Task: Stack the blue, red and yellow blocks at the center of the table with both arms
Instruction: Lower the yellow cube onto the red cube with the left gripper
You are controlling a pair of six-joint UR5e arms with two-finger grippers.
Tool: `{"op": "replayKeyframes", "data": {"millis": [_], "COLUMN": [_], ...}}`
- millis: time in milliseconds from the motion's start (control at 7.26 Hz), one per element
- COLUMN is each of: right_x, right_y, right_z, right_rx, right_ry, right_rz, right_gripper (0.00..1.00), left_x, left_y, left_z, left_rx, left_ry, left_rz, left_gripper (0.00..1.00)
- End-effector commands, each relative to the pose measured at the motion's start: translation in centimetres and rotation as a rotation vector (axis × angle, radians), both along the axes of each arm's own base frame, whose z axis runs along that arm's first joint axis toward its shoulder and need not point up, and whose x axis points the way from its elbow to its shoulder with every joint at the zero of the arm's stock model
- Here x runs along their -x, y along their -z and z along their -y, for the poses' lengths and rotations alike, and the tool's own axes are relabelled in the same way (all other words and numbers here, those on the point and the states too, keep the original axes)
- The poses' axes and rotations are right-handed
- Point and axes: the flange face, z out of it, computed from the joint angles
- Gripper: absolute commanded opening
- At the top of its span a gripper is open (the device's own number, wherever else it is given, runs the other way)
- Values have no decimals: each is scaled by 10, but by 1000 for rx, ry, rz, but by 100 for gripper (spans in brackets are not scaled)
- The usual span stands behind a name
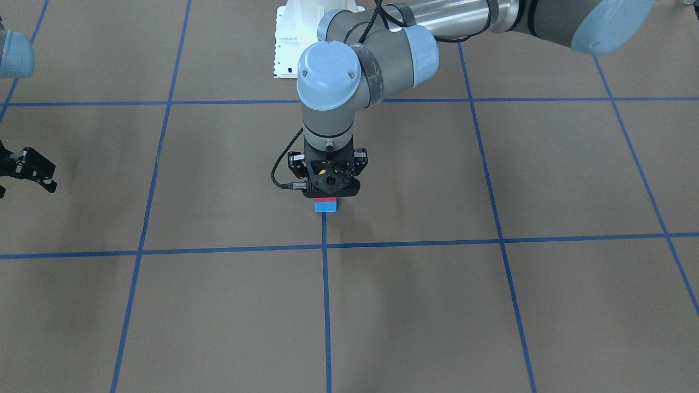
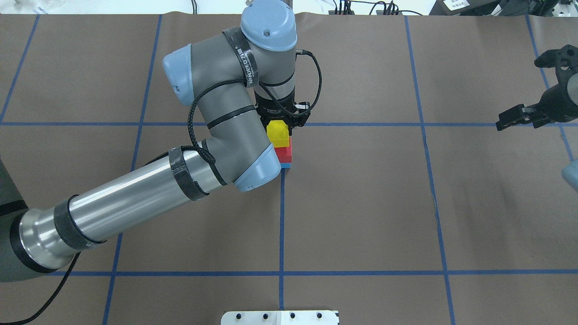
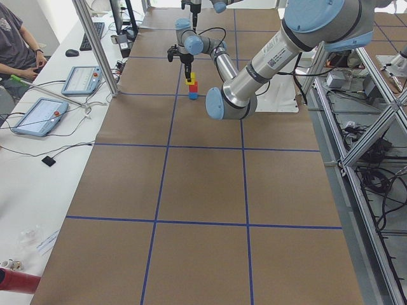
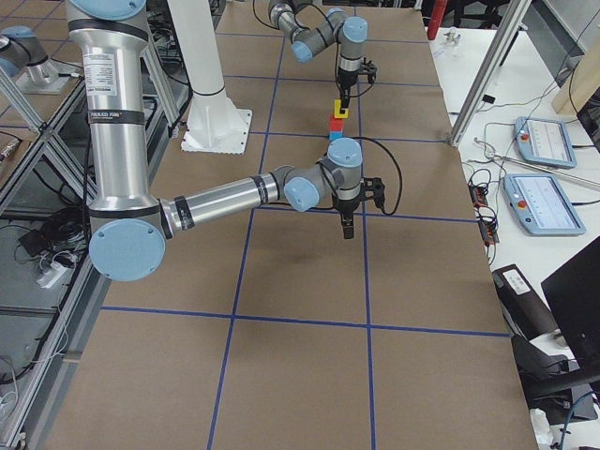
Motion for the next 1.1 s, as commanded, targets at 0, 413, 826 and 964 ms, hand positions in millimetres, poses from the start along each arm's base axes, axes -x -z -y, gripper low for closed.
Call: {"op": "replayKeyframes", "data": {"millis": [0, 413, 826, 964], "right_x": [0, 0, 0, 0], "right_y": [0, 0, 0, 0], "right_z": [0, 0, 0, 1], "right_rx": [1, 0, 0, 1], "right_ry": [-1, 0, 0, 0], "right_rz": [0, 0, 0, 0], "right_gripper": [100, 100, 100, 100], "left_x": [-4, -6, -10, -10], "left_y": [0, 1, -1, -1], "left_z": [-3, -6, -10, -11], "left_rx": [22, 32, 30, 30], "left_ry": [14, 21, 13, 11], "left_rz": [1, -2, -4, -3], "left_gripper": [0, 0, 0, 0]}}
